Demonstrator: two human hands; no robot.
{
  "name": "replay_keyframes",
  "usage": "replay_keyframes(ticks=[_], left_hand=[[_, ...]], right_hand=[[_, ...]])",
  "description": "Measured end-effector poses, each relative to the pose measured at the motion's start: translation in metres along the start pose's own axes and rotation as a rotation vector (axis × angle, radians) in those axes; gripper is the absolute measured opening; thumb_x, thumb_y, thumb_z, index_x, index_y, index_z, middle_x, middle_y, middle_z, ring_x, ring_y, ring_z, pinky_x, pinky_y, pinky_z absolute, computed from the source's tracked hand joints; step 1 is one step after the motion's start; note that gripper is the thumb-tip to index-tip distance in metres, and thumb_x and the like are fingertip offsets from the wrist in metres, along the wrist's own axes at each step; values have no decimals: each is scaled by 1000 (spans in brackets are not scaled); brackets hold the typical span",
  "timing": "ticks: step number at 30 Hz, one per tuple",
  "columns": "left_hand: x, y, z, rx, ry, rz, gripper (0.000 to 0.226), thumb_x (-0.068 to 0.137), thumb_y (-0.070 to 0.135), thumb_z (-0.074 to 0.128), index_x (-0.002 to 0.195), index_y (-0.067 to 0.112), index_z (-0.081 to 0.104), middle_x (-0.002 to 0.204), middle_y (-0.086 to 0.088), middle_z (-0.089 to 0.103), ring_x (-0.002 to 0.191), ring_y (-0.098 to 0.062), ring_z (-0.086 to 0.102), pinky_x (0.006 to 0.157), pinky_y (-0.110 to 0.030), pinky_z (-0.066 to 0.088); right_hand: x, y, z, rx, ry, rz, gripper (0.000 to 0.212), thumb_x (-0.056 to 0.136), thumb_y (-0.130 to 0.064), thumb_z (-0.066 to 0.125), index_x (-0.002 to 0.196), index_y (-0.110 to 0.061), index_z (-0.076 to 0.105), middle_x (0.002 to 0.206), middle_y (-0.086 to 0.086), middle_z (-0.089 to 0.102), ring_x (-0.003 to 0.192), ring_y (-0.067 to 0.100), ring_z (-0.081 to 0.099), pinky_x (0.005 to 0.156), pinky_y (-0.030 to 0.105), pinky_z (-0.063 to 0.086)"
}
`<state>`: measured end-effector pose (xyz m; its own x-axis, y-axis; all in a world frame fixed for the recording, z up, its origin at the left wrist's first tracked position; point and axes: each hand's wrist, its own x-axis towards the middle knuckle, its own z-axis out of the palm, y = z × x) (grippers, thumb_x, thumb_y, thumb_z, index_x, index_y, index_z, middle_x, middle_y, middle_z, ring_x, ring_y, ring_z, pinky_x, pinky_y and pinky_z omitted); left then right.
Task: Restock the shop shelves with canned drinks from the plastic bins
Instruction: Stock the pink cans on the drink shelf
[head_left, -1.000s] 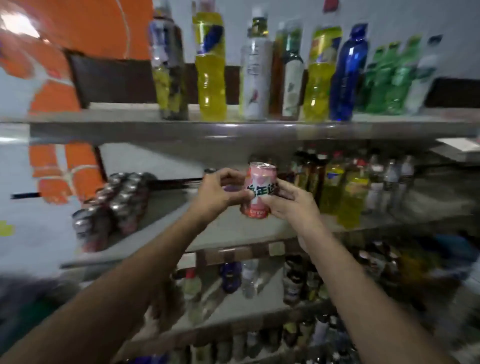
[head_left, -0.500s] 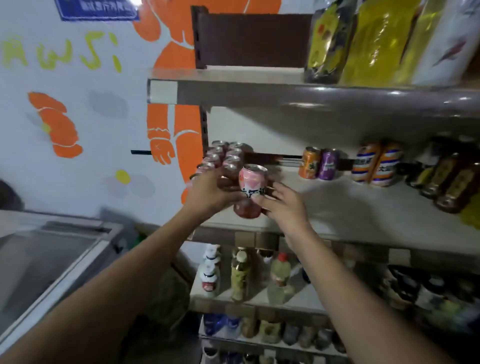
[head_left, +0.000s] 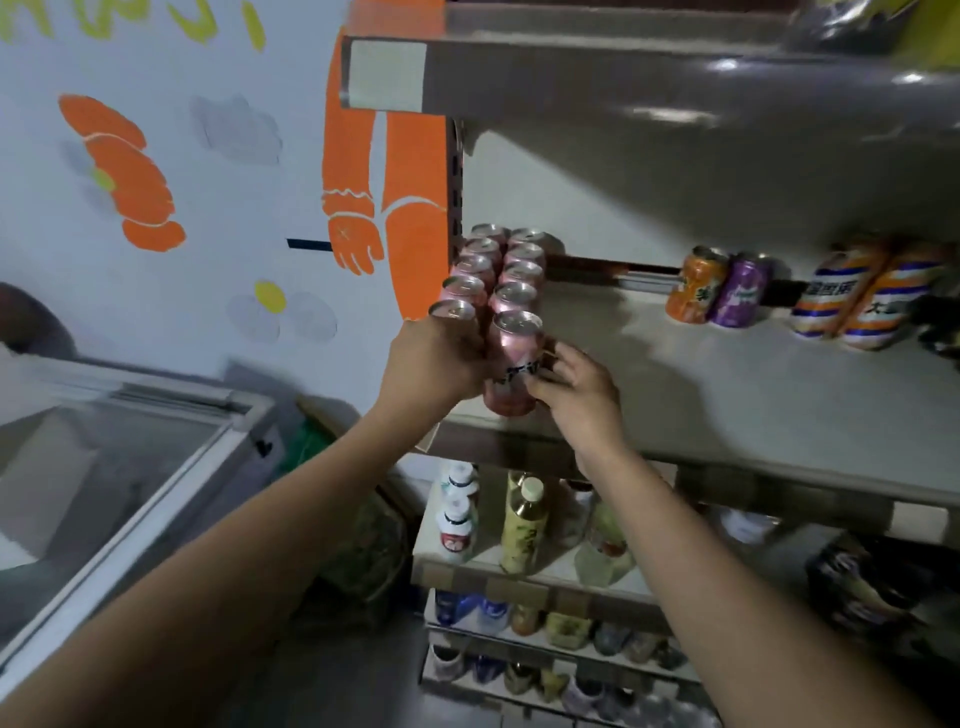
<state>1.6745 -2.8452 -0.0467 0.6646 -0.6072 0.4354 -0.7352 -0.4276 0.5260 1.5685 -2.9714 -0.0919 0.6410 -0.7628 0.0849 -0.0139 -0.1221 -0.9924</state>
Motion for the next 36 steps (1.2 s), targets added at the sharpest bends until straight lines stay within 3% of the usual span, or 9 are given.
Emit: replay_keyframes(ticks=[4, 7, 9, 14, 17, 20, 25, 30, 36], left_hand=[[2, -8, 9, -15, 64, 16, 33, 78, 50, 79, 77, 17, 73, 52, 15, 52, 61, -16, 57, 53, -18, 33], [5, -16, 15, 51, 103, 56, 25, 77, 43, 80, 79, 20, 70, 68, 6, 69, 68, -23, 65, 58, -30, 46], [4, -20, 17, 31, 114, 64, 19, 76, 40, 81, 80, 23, 73, 73, 8, 73, 70, -17, 67, 60, -30, 48], [3, -19, 19, -12, 127, 60, 14, 77, 30, 82, 77, 19, 73, 66, 13, 63, 64, -12, 55, 54, -7, 27], [2, -20, 21, -24, 137, 87, 13, 77, 28, 82, 77, 17, 75, 72, 8, 72, 63, -10, 55, 55, -7, 29], [1, -22, 22, -22, 144, 105, 16, 77, 29, 83, 78, 16, 74, 72, 6, 72, 66, -15, 63, 58, -22, 35], [0, -22, 18, -76, 139, 82, 10, 77, 27, 84, 78, 19, 79, 73, 6, 75, 65, -10, 63, 57, -8, 32], [-10, -10, 11, -184, 147, 27, 14, 80, 35, 83, 87, 22, 82, 75, 10, 74, 67, -1, 68, 64, -16, 51], [-11, 31, 5, -446, 22, 41, 27, 91, 19, 73, 117, 17, 73, 93, 15, 72, 87, 12, 68, 76, -12, 55]], right_hand=[[7, 8, 7, 26, 12, 14, 59, 85, 1, 74, 140, -13, 56, 115, -8, 67, 102, 5, 65, 97, 28, 51], [11, 10, 11, -9, -13, -7, 50, 82, -4, 75, 128, -21, 63, 106, -11, 72, 99, 4, 68, 92, 29, 52], [15, 12, 14, -16, -15, 1, 58, 75, -15, 76, 131, -17, 63, 118, -1, 73, 108, 10, 68, 97, 32, 53], [20, 14, 14, -6, -27, 18, 73, 71, -17, 76, 142, -16, 55, 134, 5, 65, 120, 13, 64, 105, 37, 51], [23, 16, 12, -26, -37, 23, 65, 82, -4, 74, 143, -13, 53, 136, 6, 64, 121, 13, 62, 104, 33, 50], [24, 19, 13, -24, -35, 19, 66, 84, -5, 75, 144, -15, 51, 139, 6, 61, 124, 13, 59, 105, 32, 49], [19, 19, 12, -14, -4, 17, 64, 86, -9, 77, 144, -17, 51, 139, 2, 57, 121, 9, 55, 103, 29, 47], [11, 12, -2, 54, 14, -9, 53, 84, -11, 79, 133, -21, 60, 115, -10, 66, 104, -3, 61, 79, 9, 47], [-2, -9, -44, 88, 56, -81, 49, 85, -13, 79, 130, -26, 63, 130, -2, 65, 114, 0, 59, 92, 18, 48]])
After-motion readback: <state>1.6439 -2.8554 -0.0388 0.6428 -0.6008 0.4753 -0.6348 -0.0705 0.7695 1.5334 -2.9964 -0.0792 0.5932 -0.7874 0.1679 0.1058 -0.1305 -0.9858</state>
